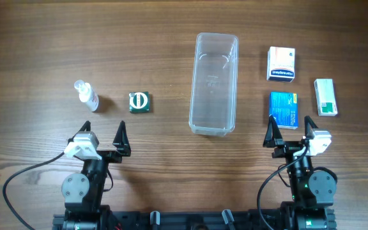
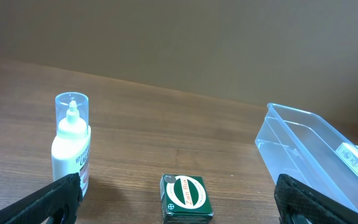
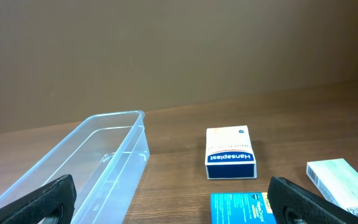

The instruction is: Pack container

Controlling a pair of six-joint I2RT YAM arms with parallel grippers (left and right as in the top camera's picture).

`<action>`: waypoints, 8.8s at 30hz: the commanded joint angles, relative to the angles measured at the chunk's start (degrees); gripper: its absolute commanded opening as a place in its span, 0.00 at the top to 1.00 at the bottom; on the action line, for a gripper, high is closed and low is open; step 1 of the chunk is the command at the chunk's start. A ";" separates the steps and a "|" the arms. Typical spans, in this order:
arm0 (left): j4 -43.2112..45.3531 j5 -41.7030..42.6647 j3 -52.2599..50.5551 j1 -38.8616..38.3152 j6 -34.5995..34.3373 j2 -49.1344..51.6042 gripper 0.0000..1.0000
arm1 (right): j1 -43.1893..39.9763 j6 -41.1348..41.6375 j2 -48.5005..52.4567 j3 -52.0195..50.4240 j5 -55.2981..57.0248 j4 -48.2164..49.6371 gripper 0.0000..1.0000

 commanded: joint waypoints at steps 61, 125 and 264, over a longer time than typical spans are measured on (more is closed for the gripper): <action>-0.07 0.90 -0.37 0.42 0.72 -0.57 0.00 | -2.64 -18.29 98.62 98.64 -2.49 -53.72 0.00; -0.04 0.90 -0.37 0.42 0.72 -0.57 0.00 | -4.07 -8.68 127.19 96.67 3.78 -45.94 0.18; -0.07 0.90 -0.37 0.42 0.72 -0.57 0.00 | 30.27 21.38 115.36 84.24 5.62 -55.89 0.95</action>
